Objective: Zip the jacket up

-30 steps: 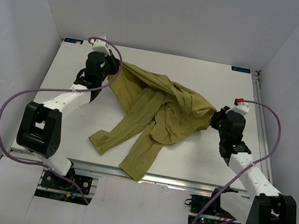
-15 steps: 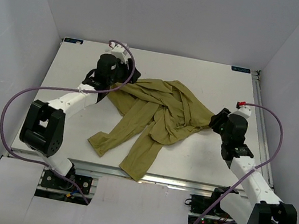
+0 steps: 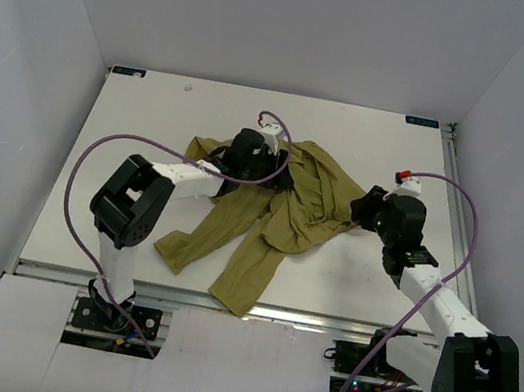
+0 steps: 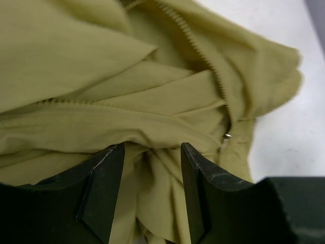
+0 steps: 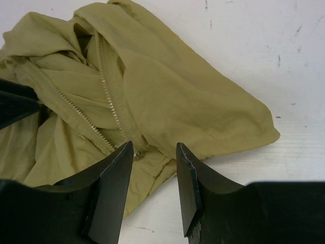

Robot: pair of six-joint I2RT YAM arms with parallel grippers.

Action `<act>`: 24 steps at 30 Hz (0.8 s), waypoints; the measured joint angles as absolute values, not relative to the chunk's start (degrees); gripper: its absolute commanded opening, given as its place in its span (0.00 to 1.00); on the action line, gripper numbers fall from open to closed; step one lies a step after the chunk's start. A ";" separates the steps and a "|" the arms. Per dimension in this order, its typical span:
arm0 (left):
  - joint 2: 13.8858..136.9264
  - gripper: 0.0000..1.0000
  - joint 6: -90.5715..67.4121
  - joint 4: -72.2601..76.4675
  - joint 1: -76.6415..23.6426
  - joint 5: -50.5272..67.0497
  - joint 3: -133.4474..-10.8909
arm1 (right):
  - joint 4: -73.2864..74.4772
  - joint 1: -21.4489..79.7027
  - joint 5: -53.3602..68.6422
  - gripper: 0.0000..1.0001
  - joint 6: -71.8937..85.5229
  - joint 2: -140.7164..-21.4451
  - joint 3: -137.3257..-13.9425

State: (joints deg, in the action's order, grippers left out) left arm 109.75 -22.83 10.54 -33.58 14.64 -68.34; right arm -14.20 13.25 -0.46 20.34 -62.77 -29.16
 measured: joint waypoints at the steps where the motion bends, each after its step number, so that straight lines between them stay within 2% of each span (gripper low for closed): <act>1: 110.65 0.53 -23.08 10.32 -33.53 13.46 -68.38 | -14.77 13.38 0.14 0.53 20.19 -62.81 -29.15; 2: 111.36 0.48 -23.28 9.97 -33.50 12.41 -68.38 | -15.40 13.59 0.68 0.55 19.84 -62.99 -29.15; 3: 112.06 0.25 -23.49 9.62 -33.47 11.36 -68.38 | -16.02 13.82 1.22 0.55 19.47 -63.17 -29.15; 6: 112.32 0.00 -23.51 9.18 -33.31 8.50 -68.27 | -18.26 16.37 1.96 0.55 17.91 -65.61 -29.25; 10: 110.85 0.00 -22.29 9.73 -33.21 4.54 -67.21 | -18.72 19.82 2.94 0.56 15.97 -72.55 -31.07; 14: 106.30 0.00 -19.98 9.01 -33.12 -0.96 -64.48 | -19.64 22.13 2.01 0.62 14.06 -77.96 -32.68; 21: 98.32 0.00 -16.96 9.12 -32.73 -11.39 -61.25 | -19.55 27.56 -4.64 0.58 11.95 -84.74 -37.18; 24: 96.85 0.14 -16.78 9.66 -32.51 -12.71 -58.68 | -19.49 28.54 -8.15 0.53 11.73 -88.00 -39.85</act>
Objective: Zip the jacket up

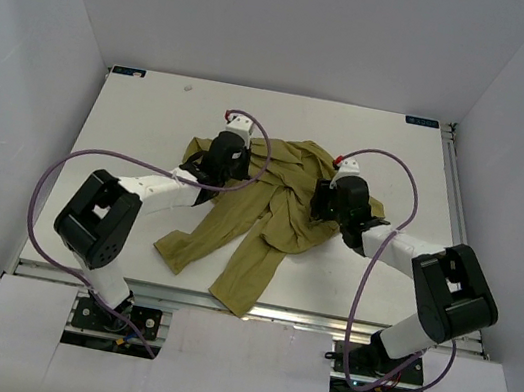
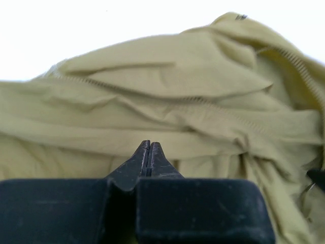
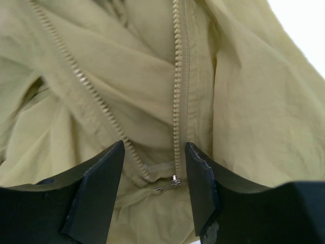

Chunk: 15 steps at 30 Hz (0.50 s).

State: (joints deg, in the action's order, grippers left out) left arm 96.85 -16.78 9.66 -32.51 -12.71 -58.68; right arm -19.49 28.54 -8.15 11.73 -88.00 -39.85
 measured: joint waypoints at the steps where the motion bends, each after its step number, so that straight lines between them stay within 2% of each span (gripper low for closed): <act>1: 96.33 0.16 -16.78 10.00 -32.40 -12.24 -57.48 | -19.41 28.60 -9.28 0.52 11.76 -88.81 -40.45; 8: 92.58 0.20 -19.37 14.99 -32.49 -0.50 -50.85 | -17.38 28.63 -15.88 0.46 11.90 -90.63 -41.71; 15: 91.70 0.24 -23.00 20.03 -34.81 9.11 -49.32 | -16.01 28.64 -19.29 0.45 11.99 -90.63 -42.72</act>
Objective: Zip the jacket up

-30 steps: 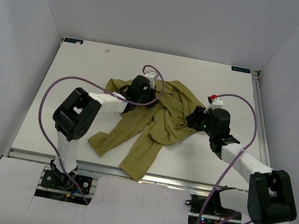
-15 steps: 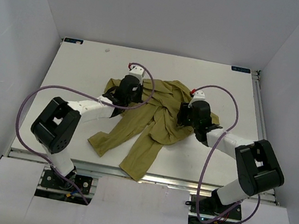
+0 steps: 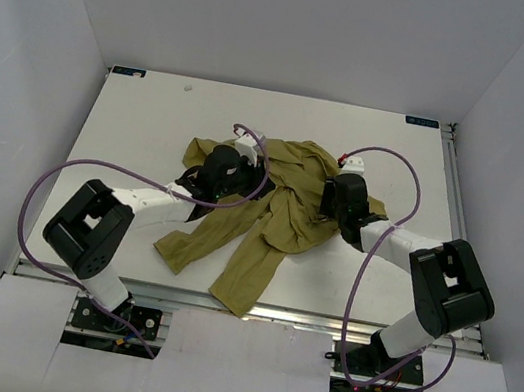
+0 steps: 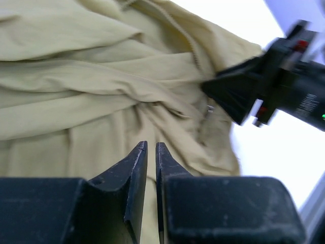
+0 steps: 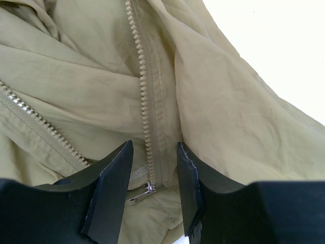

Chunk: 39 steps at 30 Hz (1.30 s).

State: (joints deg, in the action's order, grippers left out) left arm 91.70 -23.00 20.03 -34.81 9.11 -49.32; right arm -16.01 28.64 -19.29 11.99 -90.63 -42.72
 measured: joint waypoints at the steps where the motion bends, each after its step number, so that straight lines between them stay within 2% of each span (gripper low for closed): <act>1: 91.70 0.24 -23.31 20.37 -34.96 9.86 -49.32 | -15.99 28.64 -19.52 0.45 11.99 -90.63 -42.72; 4: 91.74 0.25 -24.15 21.37 -35.00 11.50 -49.32 | -15.99 28.68 -20.06 0.44 11.99 -90.67 -42.72; 7: 92.05 0.27 -24.87 22.38 -34.96 12.64 -49.32 | -15.98 28.69 -20.31 0.34 12.01 -91.40 -42.91; 11: 93.04 0.31 -25.55 22.90 -34.96 14.23 -49.33 | -15.39 28.69 -20.27 0.15 12.06 -92.38 -42.98; 15: 94.35 0.37 -25.69 23.47 -34.96 16.07 -49.94 | -13.79 28.69 -19.99 0.08 12.15 -91.52 -43.00; 25: 99.22 0.52 -27.56 26.11 -34.96 22.36 -56.40 | -11.94 31.38 -18.74 0.08 12.60 -78.74 -42.18; 39: 105.10 0.57 -33.42 30.82 -34.96 32.26 -58.37 | -15.77 34.54 -7.43 0.10 13.55 -72.35 -34.92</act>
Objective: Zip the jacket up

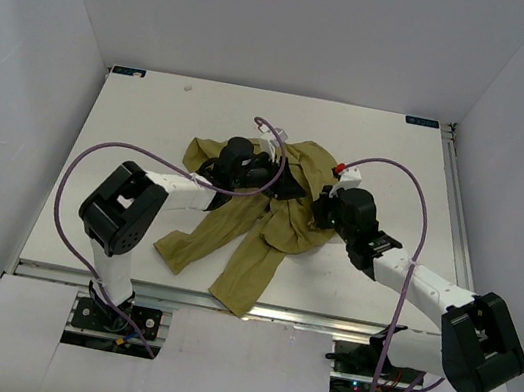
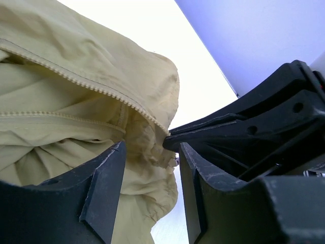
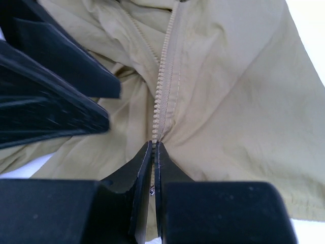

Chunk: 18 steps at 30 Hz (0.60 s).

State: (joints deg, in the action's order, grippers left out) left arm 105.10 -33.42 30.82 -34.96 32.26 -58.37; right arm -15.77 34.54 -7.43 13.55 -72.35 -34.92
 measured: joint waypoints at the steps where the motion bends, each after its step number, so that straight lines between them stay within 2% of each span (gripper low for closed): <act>1: 105.76 0.57 -33.83 31.02 -34.96 32.95 -58.67 | -16.27 34.73 -7.12 0.10 13.56 -72.38 -34.92; 10: 110.66 0.57 -36.70 32.18 -34.94 36.66 -61.14 | -18.58 36.41 -6.82 0.11 13.52 -74.49 -34.74; 13: 112.09 0.56 -37.42 32.20 -34.96 37.35 -61.90 | -18.69 37.13 -7.07 0.16 13.48 -75.05 -34.74; 15: 112.64 0.47 -37.98 32.42 -34.89 37.97 -62.02 | -18.79 37.61 -7.15 0.22 13.29 -75.32 -34.74; 16: 112.87 0.40 -38.48 32.78 -34.84 38.38 -62.04 | -19.01 37.87 -7.12 0.25 13.22 -75.47 -34.74; 18: 113.19 0.11 -39.19 33.47 -34.83 39.30 -62.10 | -19.45 38.26 -7.09 0.32 13.13 -75.65 -34.74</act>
State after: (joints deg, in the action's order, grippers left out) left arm 113.19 -39.19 33.47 -34.83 39.30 -62.10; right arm -19.45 38.26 -7.09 13.13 -75.65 -34.74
